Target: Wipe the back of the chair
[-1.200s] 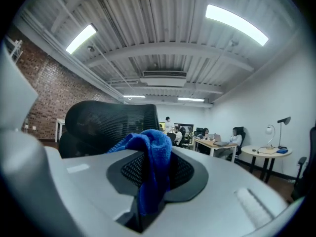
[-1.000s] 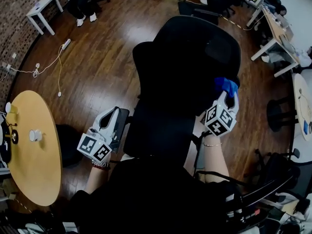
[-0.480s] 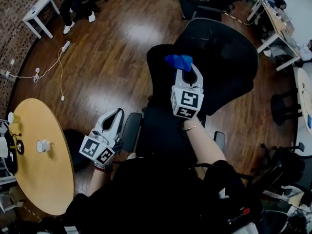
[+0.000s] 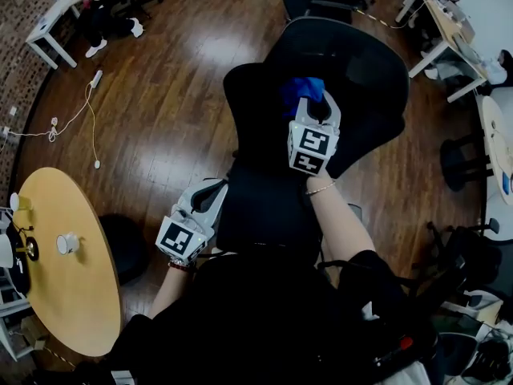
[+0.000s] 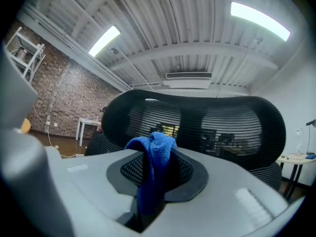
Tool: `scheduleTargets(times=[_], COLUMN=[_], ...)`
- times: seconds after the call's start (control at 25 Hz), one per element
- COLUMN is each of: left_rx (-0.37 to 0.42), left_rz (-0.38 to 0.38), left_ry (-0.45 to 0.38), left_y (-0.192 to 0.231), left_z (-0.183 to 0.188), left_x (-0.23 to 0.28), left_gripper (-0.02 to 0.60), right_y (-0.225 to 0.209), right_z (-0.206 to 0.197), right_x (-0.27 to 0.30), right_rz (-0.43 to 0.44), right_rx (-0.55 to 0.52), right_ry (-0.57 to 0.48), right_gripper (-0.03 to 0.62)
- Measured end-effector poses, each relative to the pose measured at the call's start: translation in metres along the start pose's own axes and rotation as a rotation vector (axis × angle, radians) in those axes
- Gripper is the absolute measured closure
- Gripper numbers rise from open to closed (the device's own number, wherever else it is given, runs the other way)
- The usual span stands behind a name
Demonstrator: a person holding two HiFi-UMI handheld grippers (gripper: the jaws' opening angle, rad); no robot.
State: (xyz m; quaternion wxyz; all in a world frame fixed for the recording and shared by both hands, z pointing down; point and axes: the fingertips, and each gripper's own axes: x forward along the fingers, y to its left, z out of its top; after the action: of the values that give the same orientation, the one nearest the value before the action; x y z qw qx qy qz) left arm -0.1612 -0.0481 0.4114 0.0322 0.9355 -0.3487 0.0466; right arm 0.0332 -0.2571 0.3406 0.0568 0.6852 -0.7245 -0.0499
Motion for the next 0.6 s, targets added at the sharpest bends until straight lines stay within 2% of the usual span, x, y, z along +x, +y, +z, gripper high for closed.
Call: scheduleTargets(times=[0.2, 0.4, 0.6], left_rx=[0.040, 0.073, 0.006], left_rz=[-0.102, -0.180, -0.178], left_ry=[0.002, 0.035, 0.040], left_y=[-0.041, -0.068, -0.086], left_z=[-0.010, -0.020, -0.009], left_x=[0.061, 0.110, 0.146], left_gripper=[0.581, 0.581, 0.581], right_y=[-0.092, -0.154, -0.204], right_z=[-0.018, -0.027, -0.033], right_x=[-0.022, -0.049, -0.077], right_rz=[-0.093, -0.155, -0.194], right_rx=[-0.044, -0.055, -0.031], right_ry=[0.030, 0.030, 0.039], right_gripper=[0.514, 0.514, 0.513])
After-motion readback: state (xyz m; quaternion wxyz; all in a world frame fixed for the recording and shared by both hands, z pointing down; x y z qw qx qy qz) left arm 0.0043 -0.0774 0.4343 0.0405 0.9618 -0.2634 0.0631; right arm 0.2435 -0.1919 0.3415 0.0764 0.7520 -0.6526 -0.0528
